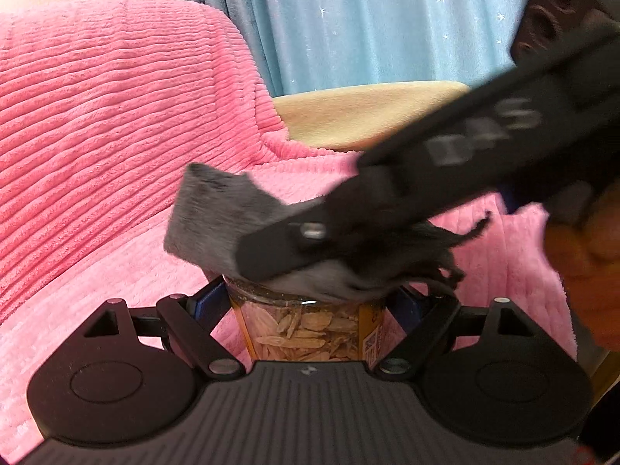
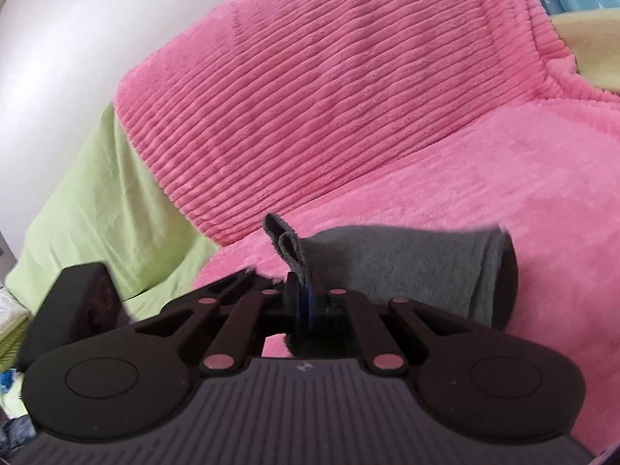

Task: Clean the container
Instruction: 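Wipe the grey cloth back and forth across the jar lid with the right gripper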

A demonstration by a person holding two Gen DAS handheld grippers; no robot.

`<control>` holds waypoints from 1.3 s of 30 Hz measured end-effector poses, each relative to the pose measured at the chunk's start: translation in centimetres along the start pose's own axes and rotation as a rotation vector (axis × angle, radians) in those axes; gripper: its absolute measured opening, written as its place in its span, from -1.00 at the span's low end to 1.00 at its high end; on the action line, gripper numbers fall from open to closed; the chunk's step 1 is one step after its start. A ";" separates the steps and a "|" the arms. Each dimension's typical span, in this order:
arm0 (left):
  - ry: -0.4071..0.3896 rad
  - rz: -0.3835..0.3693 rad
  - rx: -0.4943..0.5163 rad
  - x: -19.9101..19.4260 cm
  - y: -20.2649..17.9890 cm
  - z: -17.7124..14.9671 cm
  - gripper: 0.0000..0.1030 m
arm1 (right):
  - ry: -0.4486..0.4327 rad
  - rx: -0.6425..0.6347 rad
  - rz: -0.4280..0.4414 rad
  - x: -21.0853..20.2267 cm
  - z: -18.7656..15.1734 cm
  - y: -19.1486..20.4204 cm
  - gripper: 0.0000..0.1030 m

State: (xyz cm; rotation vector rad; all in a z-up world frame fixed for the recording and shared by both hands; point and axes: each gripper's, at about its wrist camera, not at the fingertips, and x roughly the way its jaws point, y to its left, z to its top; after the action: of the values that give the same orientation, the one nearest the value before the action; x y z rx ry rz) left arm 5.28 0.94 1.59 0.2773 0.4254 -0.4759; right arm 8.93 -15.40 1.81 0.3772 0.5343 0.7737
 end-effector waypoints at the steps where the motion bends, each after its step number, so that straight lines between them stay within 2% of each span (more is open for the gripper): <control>1: 0.000 -0.001 -0.003 0.1 0.1 0.0 0.64 | -0.006 -0.027 -0.026 0.3 0.2 0.3 -0.97; 4: -0.001 -0.005 -0.013 0.3 0.3 0.0 0.64 | -0.037 -0.092 -0.119 0.5 0.8 -0.1 -0.98; 9: -0.003 -0.010 -0.014 0.3 0.3 0.0 0.64 | -0.039 -0.073 -0.150 -1.1 0.7 -1.0 -0.99; 11: -0.003 -0.011 -0.015 0.2 0.4 -0.1 0.64 | -0.030 -0.059 -0.147 -2.0 0.4 -0.9 -0.98; 16: -0.003 -0.009 -0.011 0.1 0.3 -0.1 0.64 | 0.002 0.042 -0.030 -2.6 -0.5 -0.4 -0.95; 18: -0.002 -0.006 -0.005 0.1 0.2 -0.1 0.64 | 0.009 0.008 -0.014 -1.8 -0.6 0.6 -0.95; 24: -0.001 -0.003 -0.011 0.1 0.1 -0.1 0.64 | -0.028 -0.050 -0.084 0.7 0.7 0.3 -0.98; 27: -0.002 -0.007 -0.017 0.1 0.1 -0.1 0.64 | -0.043 -0.075 -0.145 0.3 0.8 -0.1 -0.99; 31: -0.001 -0.007 -0.011 0.0 0.0 -0.1 0.64 | -0.036 -0.129 -0.183 -0.9 0.4 0.2 -0.98; 35: 0.000 -0.006 -0.012 -0.5 -0.5 -0.1 0.64 | -0.016 -0.101 -0.147 -2.0 -0.2 0.5 -0.97; 39: 0.002 -0.004 -0.013 -0.7 -0.6 -0.1 0.64 | -0.004 -0.037 -0.064 -2.0 -0.6 0.6 -0.96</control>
State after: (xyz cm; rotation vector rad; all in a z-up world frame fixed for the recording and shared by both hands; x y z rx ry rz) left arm 4.42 0.68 1.74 0.2646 0.4304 -0.4765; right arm 7.07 -16.43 2.22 0.3261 0.5255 0.7200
